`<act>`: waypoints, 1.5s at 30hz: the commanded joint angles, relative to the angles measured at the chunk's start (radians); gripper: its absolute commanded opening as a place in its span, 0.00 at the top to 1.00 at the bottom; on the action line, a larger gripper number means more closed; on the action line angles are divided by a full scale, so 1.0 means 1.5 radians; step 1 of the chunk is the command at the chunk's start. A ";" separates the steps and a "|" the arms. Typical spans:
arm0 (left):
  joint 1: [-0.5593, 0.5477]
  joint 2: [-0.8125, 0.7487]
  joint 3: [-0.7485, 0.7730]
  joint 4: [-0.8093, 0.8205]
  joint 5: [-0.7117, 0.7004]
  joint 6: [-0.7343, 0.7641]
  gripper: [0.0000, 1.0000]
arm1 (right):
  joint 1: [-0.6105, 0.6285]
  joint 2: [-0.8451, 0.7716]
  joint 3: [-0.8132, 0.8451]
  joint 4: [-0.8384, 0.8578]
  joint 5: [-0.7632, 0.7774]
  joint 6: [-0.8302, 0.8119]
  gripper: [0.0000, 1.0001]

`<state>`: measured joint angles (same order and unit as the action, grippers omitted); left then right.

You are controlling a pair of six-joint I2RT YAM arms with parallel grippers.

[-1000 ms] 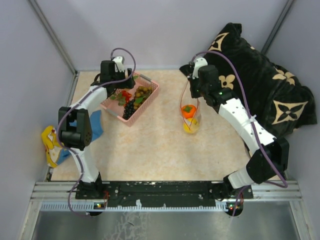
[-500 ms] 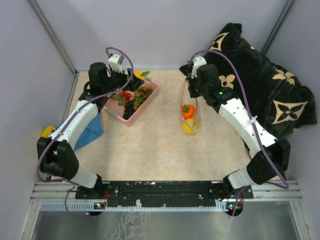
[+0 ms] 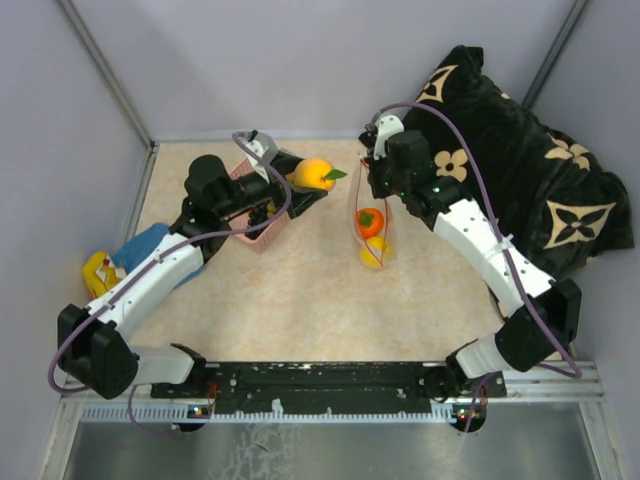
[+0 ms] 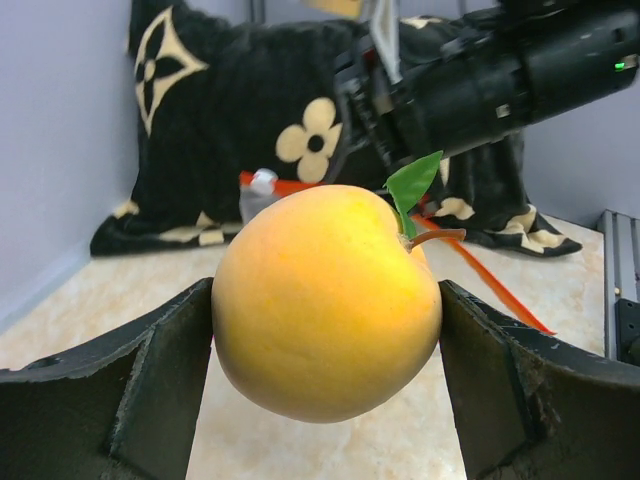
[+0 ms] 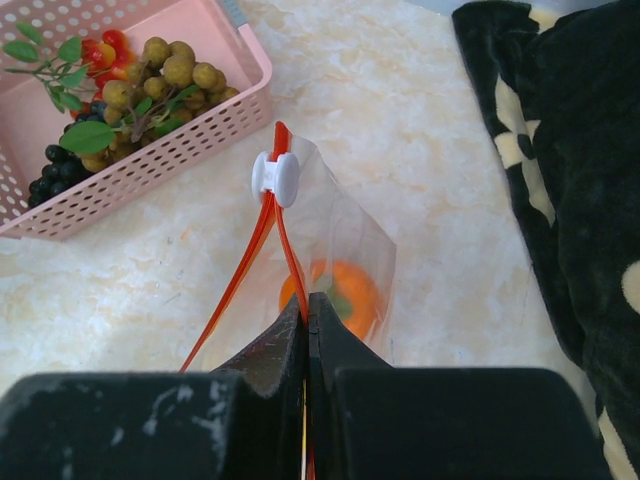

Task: Place the food in the zip-top bag and seal the zipper
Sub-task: Place the fake fruit in the zipper food storage bag.

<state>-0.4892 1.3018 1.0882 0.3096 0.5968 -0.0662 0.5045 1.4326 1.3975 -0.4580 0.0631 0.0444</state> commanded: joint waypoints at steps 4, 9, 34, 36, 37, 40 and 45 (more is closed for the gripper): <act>-0.056 -0.008 -0.022 0.145 0.127 0.086 0.38 | 0.015 -0.042 0.038 0.015 0.002 0.003 1.00; -0.095 0.011 -0.016 0.160 0.174 0.163 0.38 | 0.016 -0.048 0.035 0.010 -0.004 0.009 1.00; -0.187 0.109 0.012 0.004 0.034 0.367 0.43 | 0.016 -0.066 0.018 -0.004 -0.046 0.019 1.00; -0.188 0.110 0.008 0.003 -0.003 0.367 0.43 | 0.016 -0.067 0.017 -0.004 -0.050 0.020 1.00; -0.188 0.110 0.007 0.001 -0.016 0.368 0.43 | 0.016 -0.068 0.018 -0.004 -0.051 0.020 1.00; -0.188 0.112 0.007 -0.008 -0.064 0.366 0.44 | 0.016 -0.070 0.016 -0.005 -0.054 0.020 1.00; -0.187 0.118 0.017 -0.020 -0.129 0.341 0.42 | 0.017 -0.072 0.015 -0.009 -0.061 0.021 1.00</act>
<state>-0.7643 1.4639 1.0824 0.3008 0.5102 0.4683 0.5236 1.3708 1.3968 -0.4976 -0.0063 0.0654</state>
